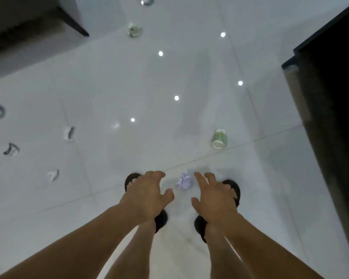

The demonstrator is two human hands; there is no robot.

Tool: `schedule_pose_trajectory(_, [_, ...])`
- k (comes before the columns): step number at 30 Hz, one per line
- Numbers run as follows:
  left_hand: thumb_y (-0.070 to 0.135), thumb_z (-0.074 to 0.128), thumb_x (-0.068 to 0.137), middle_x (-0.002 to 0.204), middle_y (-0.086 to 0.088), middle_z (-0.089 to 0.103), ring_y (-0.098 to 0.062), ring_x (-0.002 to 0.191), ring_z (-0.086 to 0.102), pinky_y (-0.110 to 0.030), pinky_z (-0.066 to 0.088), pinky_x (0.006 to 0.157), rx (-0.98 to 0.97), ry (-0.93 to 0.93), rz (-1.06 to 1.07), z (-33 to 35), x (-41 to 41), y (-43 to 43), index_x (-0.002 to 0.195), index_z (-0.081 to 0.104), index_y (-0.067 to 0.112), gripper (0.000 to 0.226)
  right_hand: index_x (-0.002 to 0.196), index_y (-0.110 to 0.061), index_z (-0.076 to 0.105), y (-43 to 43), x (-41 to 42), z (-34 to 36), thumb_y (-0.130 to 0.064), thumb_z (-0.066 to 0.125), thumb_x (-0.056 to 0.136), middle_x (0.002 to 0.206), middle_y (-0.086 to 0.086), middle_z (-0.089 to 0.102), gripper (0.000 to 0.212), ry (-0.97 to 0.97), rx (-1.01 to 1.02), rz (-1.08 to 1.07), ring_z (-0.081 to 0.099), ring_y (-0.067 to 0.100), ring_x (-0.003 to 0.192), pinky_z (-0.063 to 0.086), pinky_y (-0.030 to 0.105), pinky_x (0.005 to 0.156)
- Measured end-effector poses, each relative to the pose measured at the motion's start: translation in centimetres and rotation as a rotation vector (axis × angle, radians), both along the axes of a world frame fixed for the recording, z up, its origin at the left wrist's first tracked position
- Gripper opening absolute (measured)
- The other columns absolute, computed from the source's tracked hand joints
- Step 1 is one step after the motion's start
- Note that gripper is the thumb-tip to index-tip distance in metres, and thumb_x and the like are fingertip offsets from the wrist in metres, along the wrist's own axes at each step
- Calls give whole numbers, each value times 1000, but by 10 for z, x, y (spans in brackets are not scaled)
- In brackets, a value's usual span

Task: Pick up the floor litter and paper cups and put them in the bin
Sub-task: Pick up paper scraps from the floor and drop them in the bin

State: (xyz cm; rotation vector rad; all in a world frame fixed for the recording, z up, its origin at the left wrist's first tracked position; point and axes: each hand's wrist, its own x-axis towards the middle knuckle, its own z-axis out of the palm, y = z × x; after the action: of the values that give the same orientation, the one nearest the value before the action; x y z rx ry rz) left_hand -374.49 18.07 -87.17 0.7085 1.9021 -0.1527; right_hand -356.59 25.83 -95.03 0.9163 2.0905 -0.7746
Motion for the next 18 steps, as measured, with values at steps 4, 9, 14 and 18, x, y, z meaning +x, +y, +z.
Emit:
schedule_pose_trajectory(4, [51,49,88,143,3,44,-21,125,46,-43,41,103,-63,-15,-95,-114,-11,-18,143,36,26,62,153,-30,10,-24,-1,-114,-43,48,96,156,4,16,70,21,-10,-58,51,27,112,47,33,79])
schedule_pose_trajectory(9, [50,52,86,135,4,48,-17,117,49,-29,41,89,-67,-36,-105,-201,-25,-44,141,37,27,61,143,-22,37,-42,-8,-207,-25,54,94,141,7,35,52,104,-59,-164,56,28,103,48,35,80])
schedule_pose_trajectory(14, [54,62,77,138,8,47,-19,123,48,-34,41,98,-70,-92,-57,-210,-26,-52,142,31,32,75,124,-22,56,-40,-13,-206,-29,64,88,115,2,51,37,159,-135,-472,56,21,95,36,27,74])
schedule_pose_trajectory(18, [51,71,71,124,17,52,-11,110,56,-37,49,94,49,-251,5,-176,-20,-24,135,34,37,76,112,-34,58,-25,-37,-140,-35,70,83,102,-16,56,32,411,-199,-667,51,-2,88,35,2,74])
